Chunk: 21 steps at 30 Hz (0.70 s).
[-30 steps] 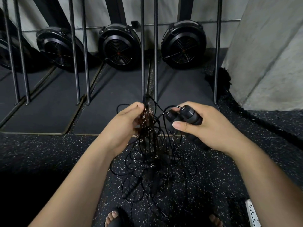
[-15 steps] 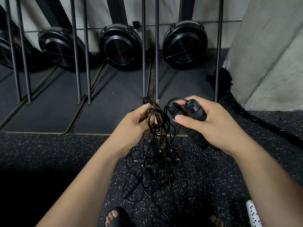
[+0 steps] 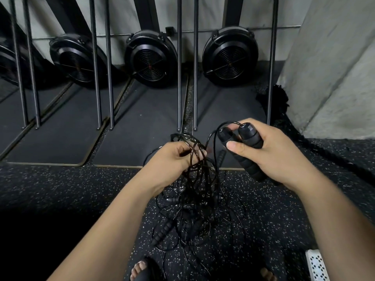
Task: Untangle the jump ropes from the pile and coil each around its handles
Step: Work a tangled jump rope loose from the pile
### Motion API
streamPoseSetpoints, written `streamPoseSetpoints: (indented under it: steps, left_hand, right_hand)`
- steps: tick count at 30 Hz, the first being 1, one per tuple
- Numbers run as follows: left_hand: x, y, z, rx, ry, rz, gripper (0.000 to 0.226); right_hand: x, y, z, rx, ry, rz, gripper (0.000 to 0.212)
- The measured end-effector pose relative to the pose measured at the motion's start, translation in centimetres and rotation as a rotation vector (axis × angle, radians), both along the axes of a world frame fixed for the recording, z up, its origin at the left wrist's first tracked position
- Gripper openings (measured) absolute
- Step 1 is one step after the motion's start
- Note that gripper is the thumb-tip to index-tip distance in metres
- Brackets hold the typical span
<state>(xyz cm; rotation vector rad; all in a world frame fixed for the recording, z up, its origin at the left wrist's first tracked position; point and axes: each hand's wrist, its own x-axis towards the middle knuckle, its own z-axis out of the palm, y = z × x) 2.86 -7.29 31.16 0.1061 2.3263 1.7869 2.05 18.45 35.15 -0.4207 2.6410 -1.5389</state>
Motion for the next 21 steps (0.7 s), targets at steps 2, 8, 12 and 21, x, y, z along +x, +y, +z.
streamPoseSetpoints:
  steps: [2, 8, 12, 21]
  left_hand:
    - [0.0, -0.4, 0.7, -0.103, -0.009, -0.057, 0.013]
    - [-0.3, -1.9, 0.9, -0.502, -0.021, -0.119, 0.014]
    - [-0.2, -2.5, 1.1, -0.450, 0.032, -0.127, 0.028]
    - [-0.2, -3.5, 2.3, -0.457, 0.058, -0.055, 0.023]
  right_hand:
    - [-0.2, 0.4, -0.2, 0.087, 0.029, -0.032, 0.027]
    - [-0.2, 0.6, -0.9, 0.263, 0.060, -0.105, 0.028]
    - [-0.2, 0.5, -1.1, 0.263, 0.069, -0.130, 0.026]
    - [-0.4, 0.4, -1.0, 0.165, 0.109, -0.223, 0.023]
